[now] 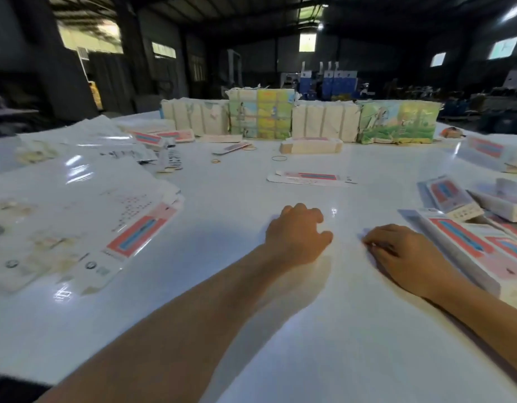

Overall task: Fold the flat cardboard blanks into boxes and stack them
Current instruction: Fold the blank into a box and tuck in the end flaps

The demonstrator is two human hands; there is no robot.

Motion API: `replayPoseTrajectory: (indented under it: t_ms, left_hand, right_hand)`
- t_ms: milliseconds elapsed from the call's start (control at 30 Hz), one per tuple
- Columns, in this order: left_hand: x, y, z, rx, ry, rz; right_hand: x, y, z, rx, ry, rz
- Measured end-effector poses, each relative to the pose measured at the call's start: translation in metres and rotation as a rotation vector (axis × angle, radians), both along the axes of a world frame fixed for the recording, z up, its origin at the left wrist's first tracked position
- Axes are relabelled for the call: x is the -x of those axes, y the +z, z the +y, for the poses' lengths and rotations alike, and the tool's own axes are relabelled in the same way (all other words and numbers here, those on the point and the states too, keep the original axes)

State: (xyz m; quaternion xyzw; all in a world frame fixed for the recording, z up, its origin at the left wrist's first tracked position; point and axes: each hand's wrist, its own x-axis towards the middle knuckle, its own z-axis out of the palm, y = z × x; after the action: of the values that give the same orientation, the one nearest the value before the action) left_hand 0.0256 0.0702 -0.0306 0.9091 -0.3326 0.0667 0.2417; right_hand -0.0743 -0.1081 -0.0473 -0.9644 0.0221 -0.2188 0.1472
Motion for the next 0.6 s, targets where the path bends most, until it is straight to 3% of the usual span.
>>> replayPoseTrajectory:
  t_ms: [133,300,433,600]
  left_hand:
    - [-0.059,0.033,0.078,-0.126,0.376,0.086]
    - [-0.092,0.042,0.193,-0.433,0.776,0.157]
    - [-0.089,0.03,0.227,-0.484,0.863,0.182]
    - [-0.085,0.039,0.219,-0.347,0.935,0.301]
  right_hand:
    - [-0.001,-0.002,-0.002,-0.021,-0.007,0.019]
    - [-0.002,-0.001,-0.002,-0.022,-0.018,0.036]
    - [-0.001,0.0,0.001,-0.022,-0.015,0.022]
    - [0.002,0.0,0.001,-0.014,-0.013,0.023]
